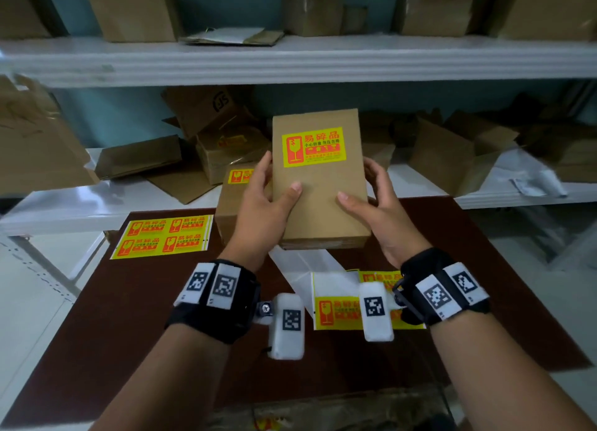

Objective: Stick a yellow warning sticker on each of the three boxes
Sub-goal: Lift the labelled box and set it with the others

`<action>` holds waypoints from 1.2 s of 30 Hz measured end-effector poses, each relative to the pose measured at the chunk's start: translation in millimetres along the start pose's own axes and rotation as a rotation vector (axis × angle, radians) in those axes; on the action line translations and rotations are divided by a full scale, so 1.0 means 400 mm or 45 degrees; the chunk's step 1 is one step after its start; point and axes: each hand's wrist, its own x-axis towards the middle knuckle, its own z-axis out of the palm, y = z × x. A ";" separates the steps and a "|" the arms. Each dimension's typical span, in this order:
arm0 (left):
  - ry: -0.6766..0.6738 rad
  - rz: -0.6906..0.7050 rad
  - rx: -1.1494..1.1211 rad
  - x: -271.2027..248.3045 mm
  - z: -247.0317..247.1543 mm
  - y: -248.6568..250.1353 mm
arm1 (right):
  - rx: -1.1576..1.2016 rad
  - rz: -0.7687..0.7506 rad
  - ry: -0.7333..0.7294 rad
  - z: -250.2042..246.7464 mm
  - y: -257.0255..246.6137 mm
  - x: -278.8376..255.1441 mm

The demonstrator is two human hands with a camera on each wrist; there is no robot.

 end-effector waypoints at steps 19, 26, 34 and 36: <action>0.024 -0.573 1.074 0.206 -0.203 -0.124 | 0.120 0.612 0.416 -0.301 0.072 0.136; -0.257 -0.549 0.951 0.195 -0.207 -0.159 | 0.059 0.757 0.396 -0.311 0.134 0.179; -0.221 -0.602 0.735 0.211 -0.221 -0.182 | 0.028 0.863 0.359 -0.280 0.162 0.205; -0.214 -0.631 0.700 0.209 -0.227 -0.188 | -0.014 0.893 0.339 -0.271 0.159 0.205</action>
